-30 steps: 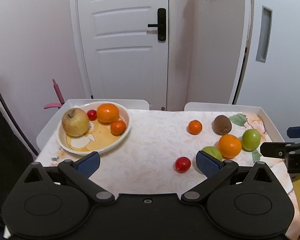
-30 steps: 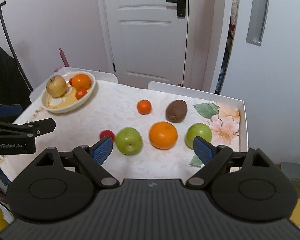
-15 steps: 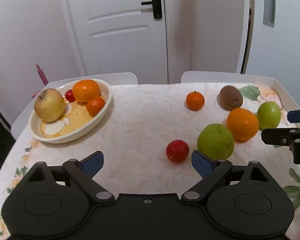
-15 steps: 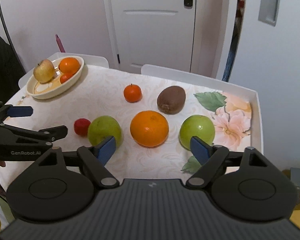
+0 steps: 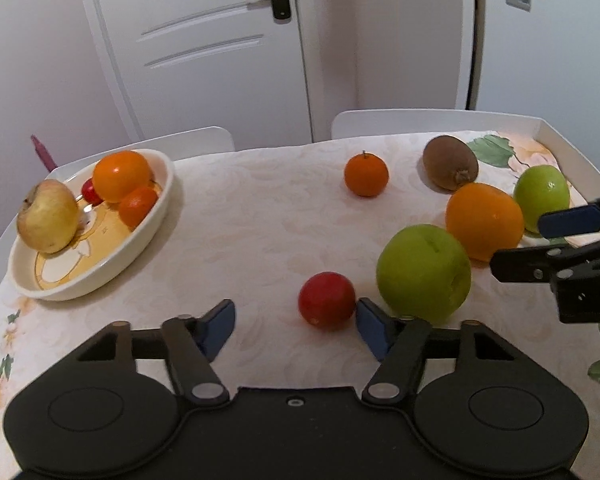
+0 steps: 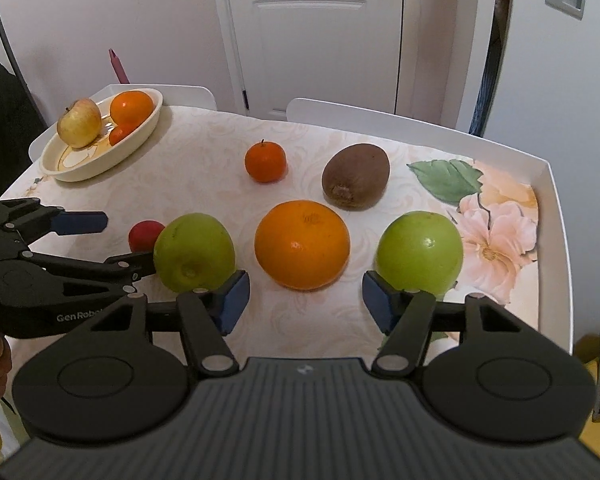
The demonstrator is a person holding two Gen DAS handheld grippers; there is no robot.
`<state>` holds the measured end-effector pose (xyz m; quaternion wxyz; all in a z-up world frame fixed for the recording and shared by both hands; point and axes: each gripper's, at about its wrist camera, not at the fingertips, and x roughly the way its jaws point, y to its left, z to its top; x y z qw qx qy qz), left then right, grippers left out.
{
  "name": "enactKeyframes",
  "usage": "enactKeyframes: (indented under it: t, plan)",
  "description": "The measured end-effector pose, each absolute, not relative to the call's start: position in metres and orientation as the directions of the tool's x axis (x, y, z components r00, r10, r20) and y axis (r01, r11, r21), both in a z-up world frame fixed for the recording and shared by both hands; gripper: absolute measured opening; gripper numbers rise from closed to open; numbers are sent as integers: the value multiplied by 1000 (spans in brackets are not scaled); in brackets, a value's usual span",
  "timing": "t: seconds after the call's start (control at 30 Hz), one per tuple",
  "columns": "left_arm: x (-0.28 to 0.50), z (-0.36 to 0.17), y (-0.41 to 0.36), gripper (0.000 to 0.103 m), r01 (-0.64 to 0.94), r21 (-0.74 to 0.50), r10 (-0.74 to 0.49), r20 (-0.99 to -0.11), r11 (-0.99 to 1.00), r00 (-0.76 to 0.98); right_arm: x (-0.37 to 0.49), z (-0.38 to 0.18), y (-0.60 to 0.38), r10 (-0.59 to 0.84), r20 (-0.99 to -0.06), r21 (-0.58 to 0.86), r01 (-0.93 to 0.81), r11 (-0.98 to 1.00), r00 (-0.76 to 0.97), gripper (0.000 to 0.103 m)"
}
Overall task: Organize fruits
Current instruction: 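Move both tools back toward the remaining fruits on the table, then grasp the red cherry tomato with the left tool while the right tool grasps the large orange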
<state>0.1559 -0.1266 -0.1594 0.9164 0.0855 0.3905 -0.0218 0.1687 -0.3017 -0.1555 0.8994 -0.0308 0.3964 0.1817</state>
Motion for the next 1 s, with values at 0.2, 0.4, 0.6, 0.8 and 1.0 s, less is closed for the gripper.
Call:
enactKeyframes:
  t: [0.2, 0.4, 0.6, 0.8, 1.0]
  plan:
    - [159, -161, -130, 48, 155, 132, -12, -722, 979, 692, 175, -160, -300, 313, -721, 105, -349, 931, 619, 76]
    - [161, -162, -135, 35, 176, 129, -30, -720, 976, 693, 182, -164, -298, 318, -715, 111, -349, 931, 622, 73]
    - [163, -162, -135, 34, 178, 122, -35, -724, 977, 689, 187, -167, -294, 330, -711, 124, -351, 928, 621, 73]
    - [161, -161, -136, 34, 173, 125, -28, -727, 977, 687, 192, -167, -292, 336, -703, 130, -351, 927, 627, 73]
    - [159, -161, -135, 34, 166, 122, -25, -729, 979, 684, 195, -171, -289, 343, -700, 146, -345, 927, 626, 75]
